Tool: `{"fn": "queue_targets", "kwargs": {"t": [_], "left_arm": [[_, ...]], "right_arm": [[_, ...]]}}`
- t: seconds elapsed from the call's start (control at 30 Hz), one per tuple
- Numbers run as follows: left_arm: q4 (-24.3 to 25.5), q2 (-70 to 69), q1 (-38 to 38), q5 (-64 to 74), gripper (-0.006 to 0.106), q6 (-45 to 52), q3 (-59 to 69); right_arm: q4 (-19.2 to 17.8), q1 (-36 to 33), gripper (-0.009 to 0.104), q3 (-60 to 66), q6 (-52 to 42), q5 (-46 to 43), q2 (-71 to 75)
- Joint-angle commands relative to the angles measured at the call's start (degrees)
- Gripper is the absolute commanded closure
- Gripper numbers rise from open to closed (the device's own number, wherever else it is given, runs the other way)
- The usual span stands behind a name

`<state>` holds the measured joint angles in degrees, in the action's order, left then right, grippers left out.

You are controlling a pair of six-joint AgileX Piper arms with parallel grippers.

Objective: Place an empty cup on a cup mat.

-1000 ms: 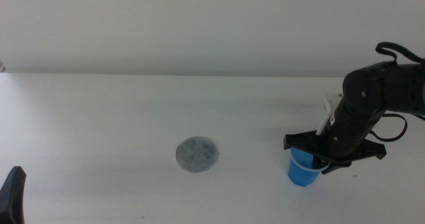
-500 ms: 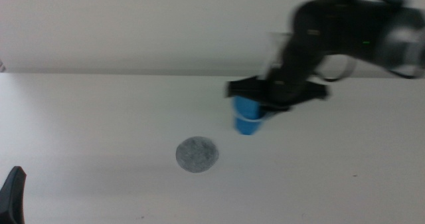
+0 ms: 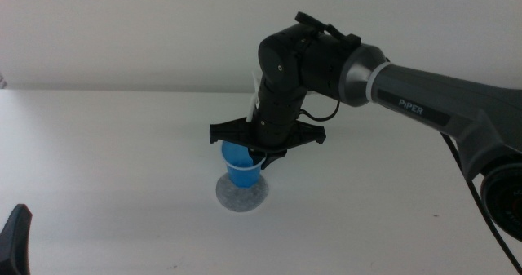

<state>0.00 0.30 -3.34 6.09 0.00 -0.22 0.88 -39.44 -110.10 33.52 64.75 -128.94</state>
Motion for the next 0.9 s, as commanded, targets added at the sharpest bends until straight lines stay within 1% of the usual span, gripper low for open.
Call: {"fn": "queue_targets", "kwargs": {"t": [0.0, 0.43, 0.67, 0.7, 0.73, 0.8, 0.87], "left_arm": [[0.0, -2.4, 0.5, -0.7, 0.007, 0.0, 2.4], [0.0, -2.4, 0.5, -0.7, 0.007, 0.0, 2.4], [0.0, -2.4, 0.5, -0.7, 0.007, 0.0, 2.4], [0.0, -2.4, 0.5, -0.7, 0.007, 0.0, 2.4], [0.0, -2.4, 0.5, -0.7, 0.007, 0.0, 2.4], [0.0, -2.4, 0.5, -0.7, 0.007, 0.0, 2.4], [0.0, -2.4, 0.5, -0.7, 0.007, 0.0, 2.4]], "right_arm": [[-0.4, -0.1, 0.097, -0.6, 0.6, 0.0, -0.1], [1.3, -0.6, 0.097, -0.6, 1.0, -0.2, -2.4], [1.0, -0.6, 0.097, -0.6, 1.0, -0.4, -3.4], [0.7, -0.6, 0.095, -0.6, 1.0, -0.3, -3.4], [0.4, -0.6, 0.088, -0.6, 1.0, 0.0, -3.4], [0.4, -0.6, 0.078, -0.6, 1.0, -0.1, -3.4], [0.9, -0.6, 0.065, -0.6, 1.1, -0.8, -3.4]]}}
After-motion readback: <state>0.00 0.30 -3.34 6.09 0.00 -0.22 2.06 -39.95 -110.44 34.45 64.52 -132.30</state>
